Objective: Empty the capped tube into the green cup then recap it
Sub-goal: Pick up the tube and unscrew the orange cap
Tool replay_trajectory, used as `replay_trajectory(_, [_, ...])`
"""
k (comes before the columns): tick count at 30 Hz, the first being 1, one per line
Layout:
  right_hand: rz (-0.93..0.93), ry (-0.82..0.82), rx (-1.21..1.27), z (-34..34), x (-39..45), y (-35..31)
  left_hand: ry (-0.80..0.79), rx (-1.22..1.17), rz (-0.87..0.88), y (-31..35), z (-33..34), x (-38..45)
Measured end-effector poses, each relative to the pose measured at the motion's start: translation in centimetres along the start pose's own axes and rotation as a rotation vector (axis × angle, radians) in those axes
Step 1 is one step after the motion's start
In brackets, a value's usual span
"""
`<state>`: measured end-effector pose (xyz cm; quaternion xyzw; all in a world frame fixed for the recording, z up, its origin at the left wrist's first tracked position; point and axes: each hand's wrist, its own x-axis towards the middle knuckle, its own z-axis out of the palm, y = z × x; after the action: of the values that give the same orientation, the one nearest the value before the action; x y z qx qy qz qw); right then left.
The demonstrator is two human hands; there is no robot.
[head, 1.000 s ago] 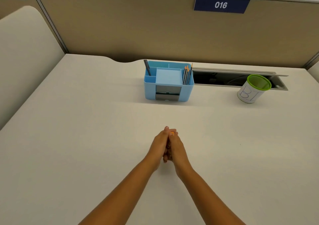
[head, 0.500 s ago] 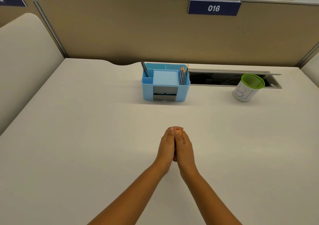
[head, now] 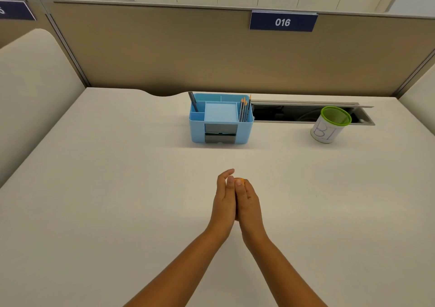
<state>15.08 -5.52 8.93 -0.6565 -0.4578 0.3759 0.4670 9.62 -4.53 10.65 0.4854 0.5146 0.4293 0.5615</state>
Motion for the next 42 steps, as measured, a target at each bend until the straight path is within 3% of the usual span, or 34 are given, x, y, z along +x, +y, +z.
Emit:
replay_trajectory(1, [-0.012, 0.052, 0.023, -0.1, 0.2, -0.6, 0.011, -0.003, -0.001, 0.0, -0.1, 0.1])
replay_trajectory(2, [-0.080, 0.028, 0.133, 0.5, 0.6, 0.5, 0.019, -0.014, 0.010, 0.1, -0.3, 0.2])
replay_trajectory(4, [-0.029, -0.041, 0.195, 1.3, 0.4, -0.3, 0.024, -0.028, 0.032, 0.5, -0.4, 0.2])
replay_trajectory(13, [-0.026, -0.213, 0.268, -0.6, -0.3, -2.6, 0.012, -0.108, 0.007, 1.1, -0.8, -0.3])
replay_trajectory(19, [-0.041, -0.183, 0.283, -0.7, -0.6, -2.6, 0.073, -0.098, 0.020, 1.3, -0.7, -0.6])
replay_trajectory(34, [-0.066, -0.148, 0.329, -1.1, -0.4, -1.9, 0.023, -0.066, 0.103, 1.6, 0.0, -0.7])
replay_trajectory(37, [-0.012, -0.211, 0.378, -1.5, -0.3, -1.8, -0.031, -0.029, 0.128, 1.8, -0.8, -0.4])
replay_trajectory(42, [0.231, -0.434, 0.645, -2.6, 0.3, -2.3, -0.289, 0.053, 0.203, 3.1, -2.8, 0.6])
